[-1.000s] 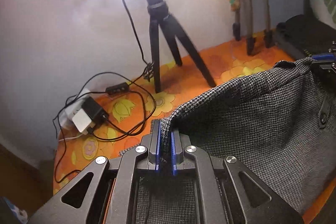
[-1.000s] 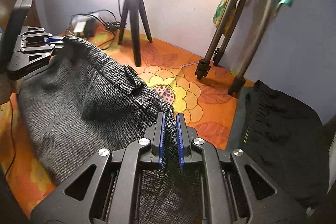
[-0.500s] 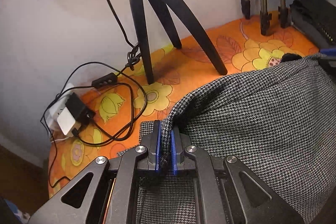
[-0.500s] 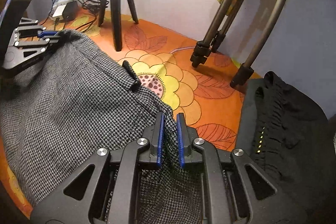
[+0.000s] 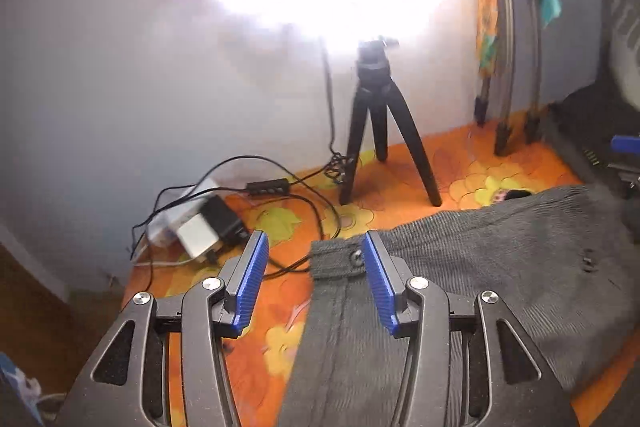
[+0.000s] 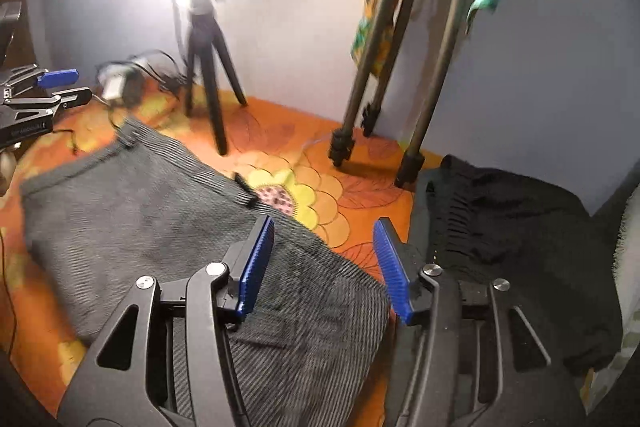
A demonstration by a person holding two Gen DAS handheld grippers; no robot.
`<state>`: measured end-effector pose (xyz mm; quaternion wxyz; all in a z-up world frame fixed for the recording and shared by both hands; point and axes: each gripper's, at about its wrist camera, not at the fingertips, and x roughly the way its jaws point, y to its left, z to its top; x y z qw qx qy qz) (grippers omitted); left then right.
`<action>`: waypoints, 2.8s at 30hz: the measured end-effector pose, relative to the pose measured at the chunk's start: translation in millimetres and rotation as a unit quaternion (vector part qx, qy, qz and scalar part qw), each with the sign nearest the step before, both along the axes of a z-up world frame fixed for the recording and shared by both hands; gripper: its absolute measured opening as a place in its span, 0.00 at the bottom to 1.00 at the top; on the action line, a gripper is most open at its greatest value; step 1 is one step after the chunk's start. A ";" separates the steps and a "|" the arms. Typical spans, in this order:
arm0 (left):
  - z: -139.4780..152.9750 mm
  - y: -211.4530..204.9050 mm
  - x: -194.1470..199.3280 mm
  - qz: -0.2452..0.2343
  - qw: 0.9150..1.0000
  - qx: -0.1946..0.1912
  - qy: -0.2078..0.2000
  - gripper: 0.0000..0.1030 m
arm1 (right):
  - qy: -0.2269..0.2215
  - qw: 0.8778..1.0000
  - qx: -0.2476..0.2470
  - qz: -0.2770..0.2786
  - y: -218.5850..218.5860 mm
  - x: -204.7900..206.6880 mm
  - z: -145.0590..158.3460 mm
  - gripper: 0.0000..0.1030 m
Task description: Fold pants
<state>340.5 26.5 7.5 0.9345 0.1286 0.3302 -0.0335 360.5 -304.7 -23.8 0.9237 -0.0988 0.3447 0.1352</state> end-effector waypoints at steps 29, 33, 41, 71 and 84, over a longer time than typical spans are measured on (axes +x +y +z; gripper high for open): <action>-109.7 100.9 -81.3 0.062 0.951 -0.255 0.160 0.54 | 0.182 0.958 0.201 -0.096 -66.6 -134.3 -86.3 0.80; -113.1 101.3 -76.5 0.067 0.949 -0.265 0.159 0.54 | 0.198 0.956 0.203 -0.081 -47.6 -122.7 -94.8 0.80; -91.4 98.3 -83.0 0.069 0.964 -0.225 0.127 0.54 | 0.203 0.936 0.271 -0.094 -37.5 -103.3 -92.0 0.63; -79.5 18.6 -96.3 -0.044 0.956 -0.242 0.159 0.12 | 0.128 0.911 0.376 -0.112 -49.9 -79.6 -24.9 0.19; -96.5 11.0 -136.8 -0.068 0.957 -0.204 0.192 0.31 | 0.166 0.956 0.213 -0.116 -42.0 -100.0 -58.4 0.28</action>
